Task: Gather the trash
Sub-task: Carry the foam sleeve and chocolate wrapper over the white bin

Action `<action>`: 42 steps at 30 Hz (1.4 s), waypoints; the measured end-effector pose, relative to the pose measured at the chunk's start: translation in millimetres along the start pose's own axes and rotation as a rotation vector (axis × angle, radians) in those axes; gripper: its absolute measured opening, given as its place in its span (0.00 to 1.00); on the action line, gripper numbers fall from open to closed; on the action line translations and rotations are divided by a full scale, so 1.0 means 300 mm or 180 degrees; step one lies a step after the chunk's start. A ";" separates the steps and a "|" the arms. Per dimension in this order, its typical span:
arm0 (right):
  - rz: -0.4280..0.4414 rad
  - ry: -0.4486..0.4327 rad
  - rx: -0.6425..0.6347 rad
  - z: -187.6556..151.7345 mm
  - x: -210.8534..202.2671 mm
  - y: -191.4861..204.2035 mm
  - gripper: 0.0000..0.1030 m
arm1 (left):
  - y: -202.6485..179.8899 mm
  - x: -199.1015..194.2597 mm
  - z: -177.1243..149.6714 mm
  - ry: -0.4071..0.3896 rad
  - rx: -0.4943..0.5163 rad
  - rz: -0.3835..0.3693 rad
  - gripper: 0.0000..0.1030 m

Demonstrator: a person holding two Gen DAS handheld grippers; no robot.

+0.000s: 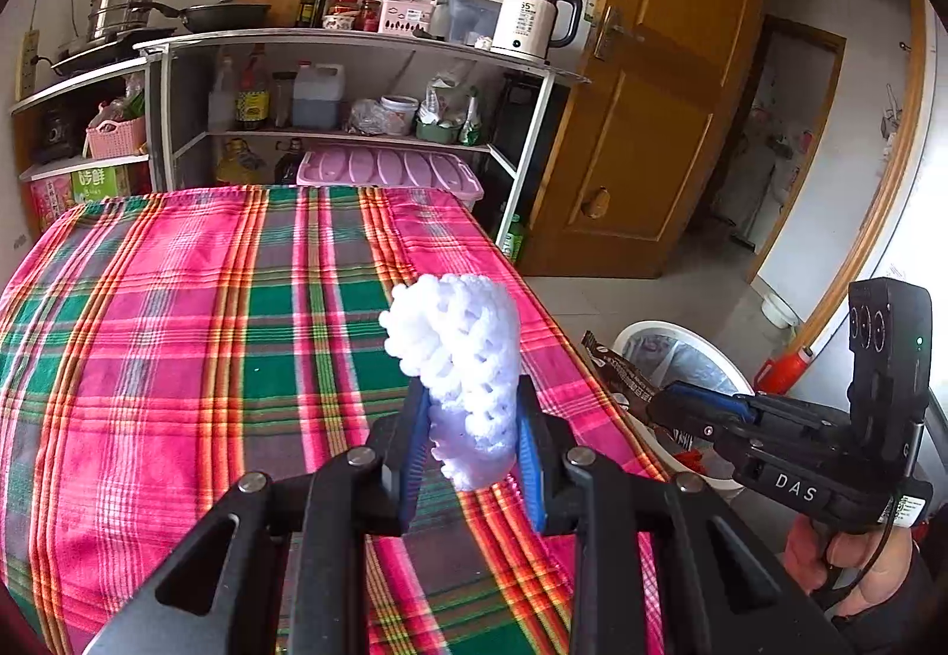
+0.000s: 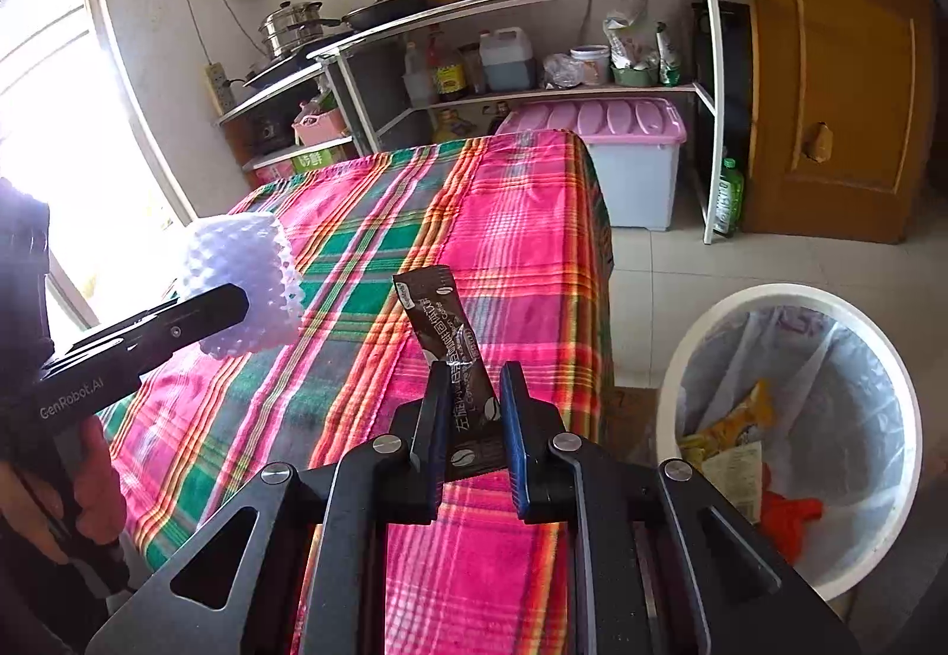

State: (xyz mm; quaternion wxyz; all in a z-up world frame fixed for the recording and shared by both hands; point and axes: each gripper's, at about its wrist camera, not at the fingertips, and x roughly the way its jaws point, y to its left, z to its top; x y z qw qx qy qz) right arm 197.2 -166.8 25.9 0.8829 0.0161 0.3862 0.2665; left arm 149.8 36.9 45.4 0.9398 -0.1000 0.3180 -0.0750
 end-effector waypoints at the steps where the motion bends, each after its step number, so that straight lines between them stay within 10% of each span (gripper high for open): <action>1: -0.0019 -0.0013 0.0023 -0.003 -0.009 -0.015 0.17 | -0.017 0.006 0.001 0.0004 0.0020 -0.0023 0.27; 42: -0.0659 -0.0016 0.0935 -0.147 -0.140 -0.540 0.17 | -0.532 0.467 -0.056 0.0784 0.0460 -0.0722 0.31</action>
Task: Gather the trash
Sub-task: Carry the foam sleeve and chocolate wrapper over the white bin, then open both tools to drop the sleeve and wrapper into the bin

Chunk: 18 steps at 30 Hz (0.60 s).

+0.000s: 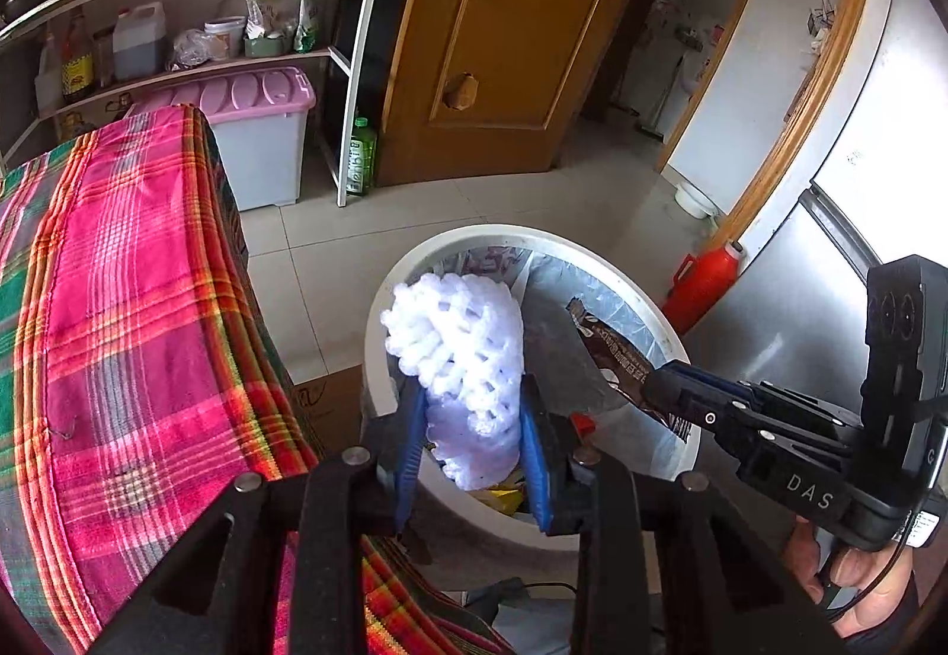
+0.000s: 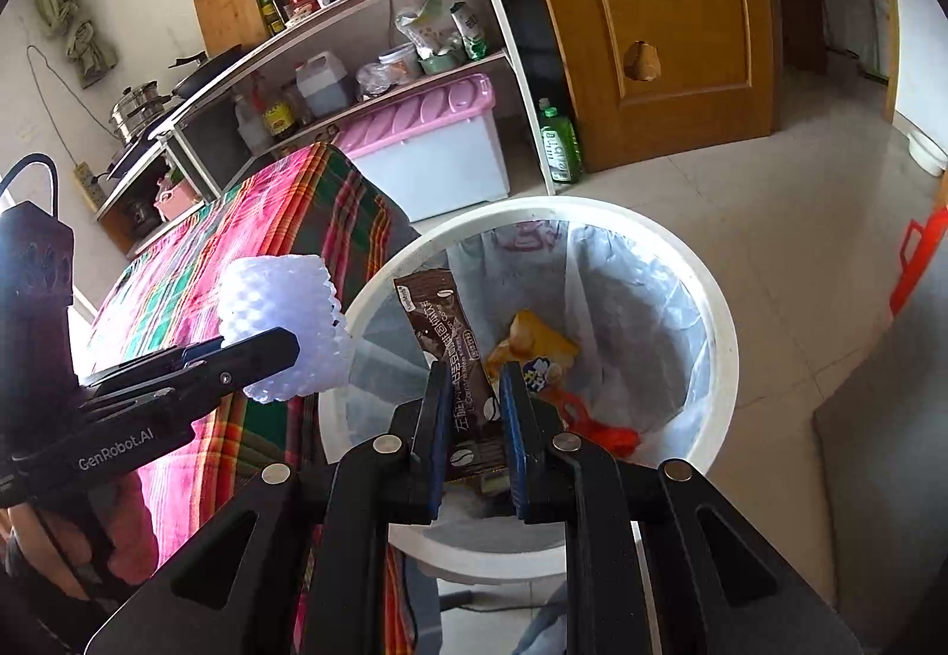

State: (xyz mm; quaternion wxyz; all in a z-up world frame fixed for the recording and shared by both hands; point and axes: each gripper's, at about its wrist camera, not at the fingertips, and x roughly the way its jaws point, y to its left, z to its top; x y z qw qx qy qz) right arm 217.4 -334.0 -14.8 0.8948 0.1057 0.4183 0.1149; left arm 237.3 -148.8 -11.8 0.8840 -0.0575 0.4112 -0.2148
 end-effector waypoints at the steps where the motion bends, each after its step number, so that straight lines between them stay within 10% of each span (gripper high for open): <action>1: 0.0002 0.0014 0.0017 -0.002 0.003 -0.004 0.17 | -0.001 0.005 0.002 0.0017 -0.0005 -0.0009 0.32; 18: -0.0067 -0.0037 -0.0001 -0.007 -0.023 0.007 0.33 | 0.008 -0.027 -0.003 -0.0039 -0.0060 -0.0067 0.47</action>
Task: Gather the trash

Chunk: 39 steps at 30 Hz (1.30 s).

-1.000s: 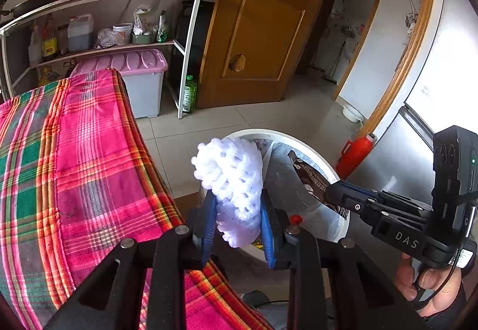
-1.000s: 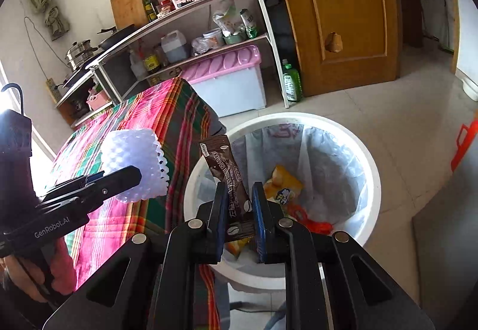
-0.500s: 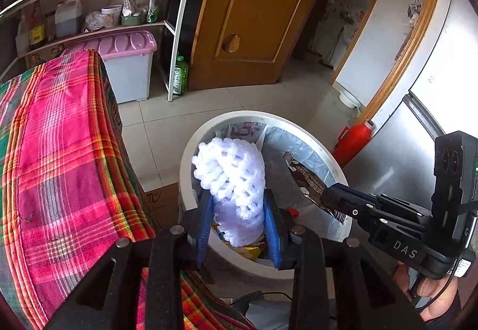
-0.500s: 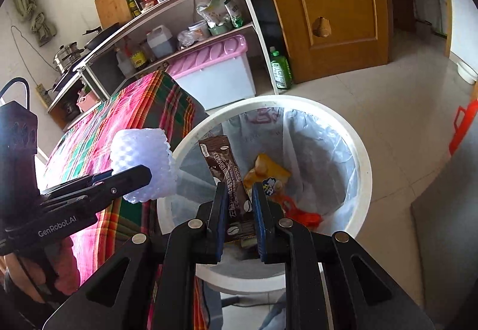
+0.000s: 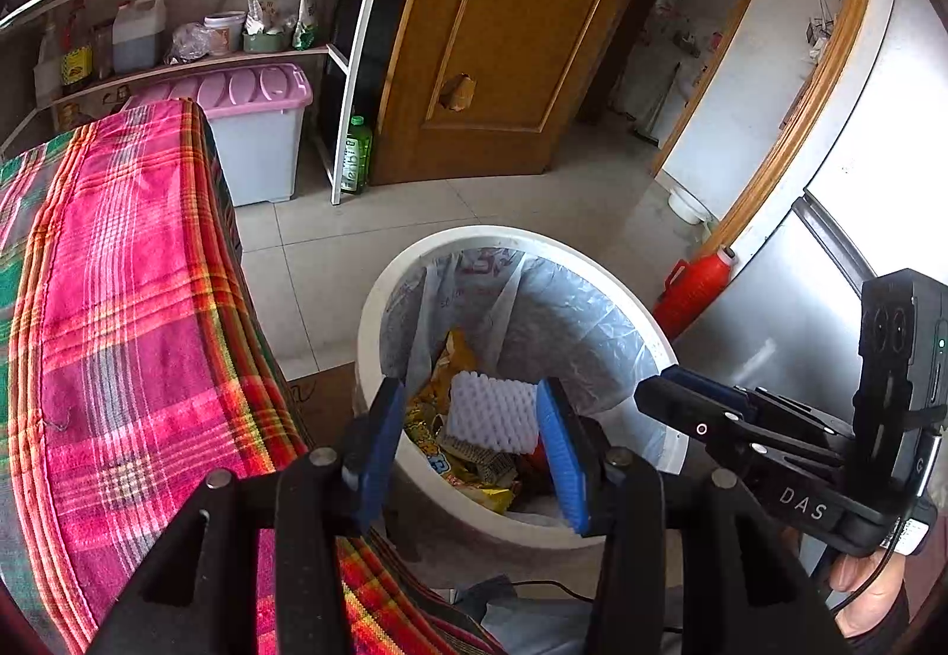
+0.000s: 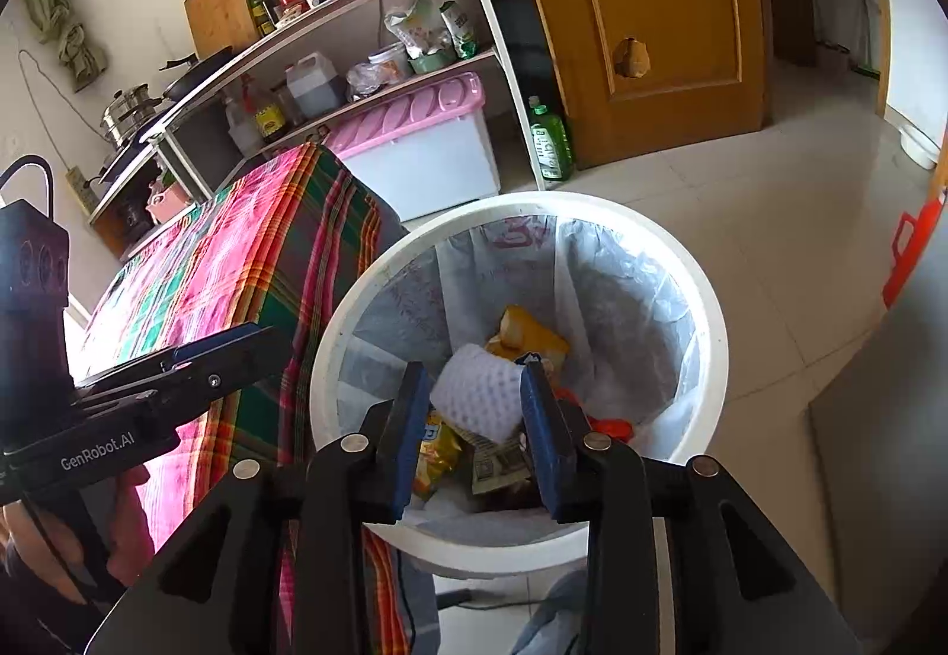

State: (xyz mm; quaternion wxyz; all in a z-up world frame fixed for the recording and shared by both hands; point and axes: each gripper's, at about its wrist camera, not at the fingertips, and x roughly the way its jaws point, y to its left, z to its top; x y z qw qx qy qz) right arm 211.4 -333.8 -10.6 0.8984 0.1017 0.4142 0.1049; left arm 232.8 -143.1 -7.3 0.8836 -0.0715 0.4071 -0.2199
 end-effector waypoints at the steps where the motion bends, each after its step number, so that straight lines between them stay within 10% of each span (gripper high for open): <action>1: -0.0002 -0.0016 -0.0012 0.000 -0.008 0.008 0.33 | 0.000 -0.009 -0.002 -0.0015 0.0000 -0.0003 0.47; 39: -0.0168 -0.0483 -0.0573 -0.224 -0.296 0.387 0.33 | 0.102 -0.463 -0.262 -0.0672 0.0028 0.0533 0.54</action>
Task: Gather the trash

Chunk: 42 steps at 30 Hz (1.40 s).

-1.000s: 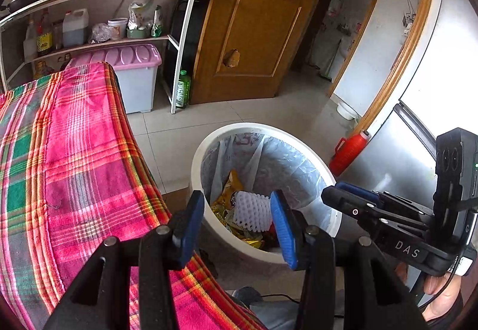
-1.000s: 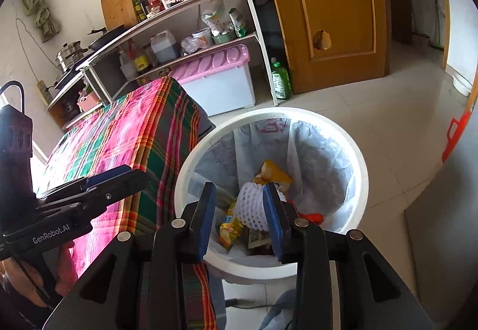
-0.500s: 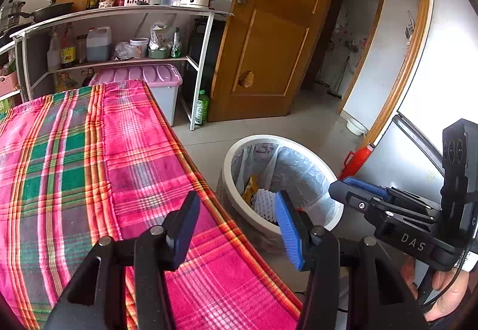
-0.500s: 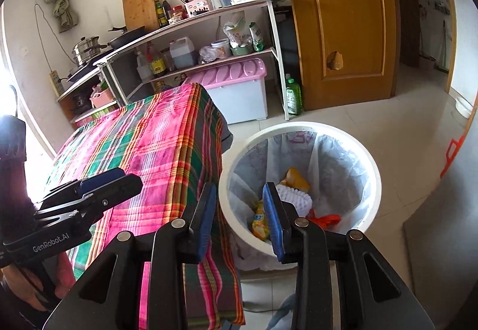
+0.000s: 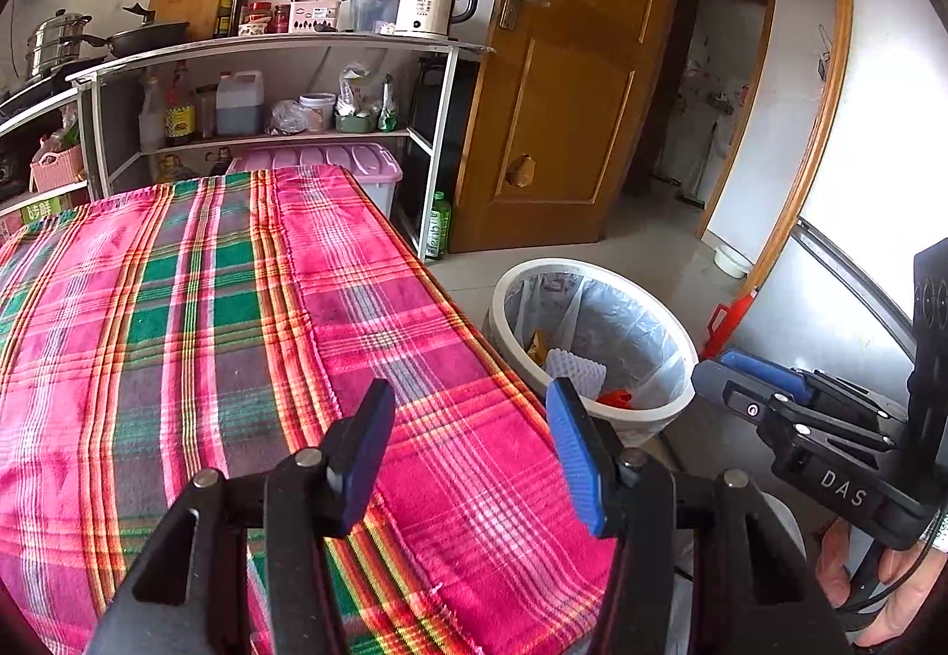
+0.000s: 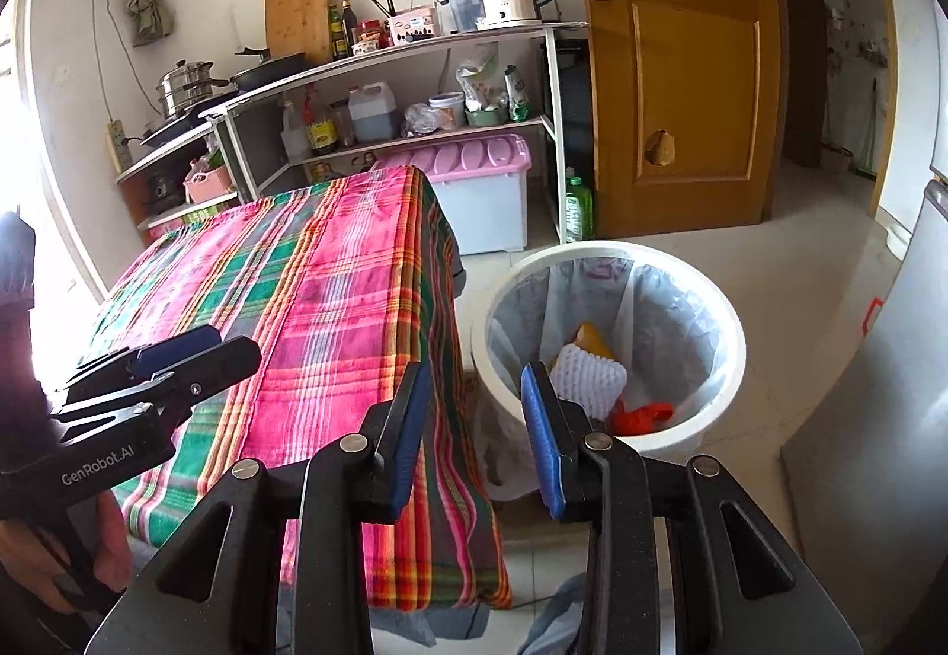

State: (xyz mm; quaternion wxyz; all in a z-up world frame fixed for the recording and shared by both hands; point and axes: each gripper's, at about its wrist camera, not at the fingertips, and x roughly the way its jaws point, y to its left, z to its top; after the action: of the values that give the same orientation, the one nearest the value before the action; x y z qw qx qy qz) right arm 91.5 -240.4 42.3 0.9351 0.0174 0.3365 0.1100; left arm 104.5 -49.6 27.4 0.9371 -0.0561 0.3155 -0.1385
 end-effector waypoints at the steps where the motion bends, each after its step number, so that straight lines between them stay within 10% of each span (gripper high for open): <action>1: -0.0015 -0.0013 -0.0018 -0.011 -0.009 0.006 0.33 | -0.001 -0.008 -0.009 -0.0001 0.0005 0.0007 0.54; 42: -0.0180 -0.0097 -0.0067 -0.152 -0.101 0.027 0.37 | -0.076 -0.112 -0.149 -0.0009 0.0132 0.0084 0.54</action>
State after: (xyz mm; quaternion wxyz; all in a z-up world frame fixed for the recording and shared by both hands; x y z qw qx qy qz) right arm 38.3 -240.8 26.6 0.9430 -0.0002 0.3214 0.0868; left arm 46.7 -62.4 15.5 0.9402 -0.0327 0.3119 -0.1325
